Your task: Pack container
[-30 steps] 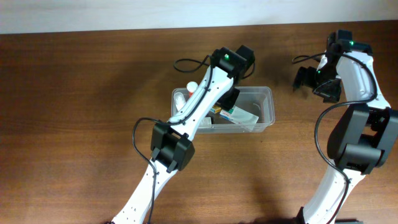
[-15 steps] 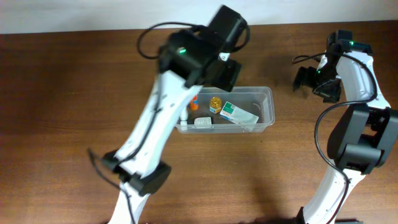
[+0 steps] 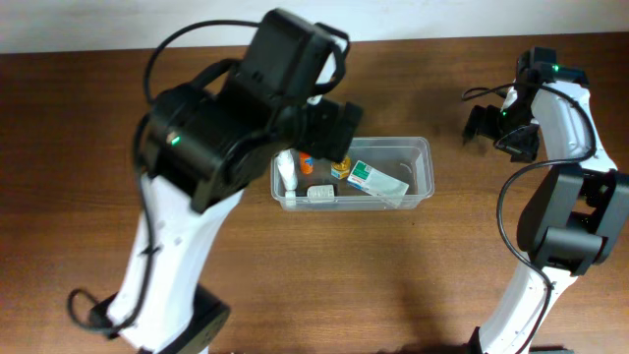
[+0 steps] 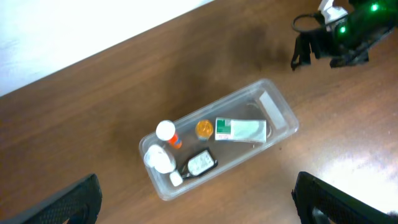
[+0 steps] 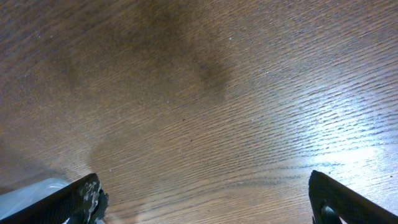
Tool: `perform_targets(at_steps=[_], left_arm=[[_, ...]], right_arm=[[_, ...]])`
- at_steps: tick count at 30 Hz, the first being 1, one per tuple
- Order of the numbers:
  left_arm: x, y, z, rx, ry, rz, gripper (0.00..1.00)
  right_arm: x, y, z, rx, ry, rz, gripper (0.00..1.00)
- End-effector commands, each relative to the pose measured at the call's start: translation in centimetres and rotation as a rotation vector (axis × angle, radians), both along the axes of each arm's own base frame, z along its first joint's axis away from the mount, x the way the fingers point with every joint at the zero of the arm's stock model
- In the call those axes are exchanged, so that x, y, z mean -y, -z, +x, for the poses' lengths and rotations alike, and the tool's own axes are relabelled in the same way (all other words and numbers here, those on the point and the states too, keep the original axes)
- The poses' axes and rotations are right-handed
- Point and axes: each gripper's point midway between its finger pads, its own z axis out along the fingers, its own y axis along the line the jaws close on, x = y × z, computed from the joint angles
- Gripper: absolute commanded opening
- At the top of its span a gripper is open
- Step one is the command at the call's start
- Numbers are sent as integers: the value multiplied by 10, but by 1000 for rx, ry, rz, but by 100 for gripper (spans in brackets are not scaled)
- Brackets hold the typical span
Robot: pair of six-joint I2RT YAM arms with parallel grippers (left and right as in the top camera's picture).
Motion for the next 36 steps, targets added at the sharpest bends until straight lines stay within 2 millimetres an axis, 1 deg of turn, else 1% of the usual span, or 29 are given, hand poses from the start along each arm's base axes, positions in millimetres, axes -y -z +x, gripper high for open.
perform_targets(at_steps=[1,4,7,8,12,16,20,23,27,31,36], left_arm=[[-28,-11,-20,29,-20,38,99],[-43,-9,-36,16,-29,61,99],[-57,-3,-53,-20,-63,54,99],[-66,2,-62,-37,-82,58,99],[-96,17,-84,-70,-199,64,99],[-116,35,-107,-87,-236,46,99],[-120,46,-115,-38,-238,-24,99],[-121,63,-118,3,-242,-85,99],[-122,96,-119,5,-278,-135,99],[-122,133,-119,-52,-323,-130,99],[-124,171,-121,-145,-339,-33,99]], right_arm=[[4,-5,-1,8,9,-11,98],[4,-5,-1,8,9,-11,99],[4,-5,-1,8,9,-11,98],[4,-5,-1,8,9,-11,98],[4,-5,-1,8,9,-11,98],[4,-5,-1,8,9,-11,98],[4,-5,-1,8,9,-11,98],[4,-5,-1,8,9,-11,98],[4,-5,-1,8,9,-11,98],[4,-5,-1,8,9,-11,98],[4,-5,-1,8,9,-11,98]])
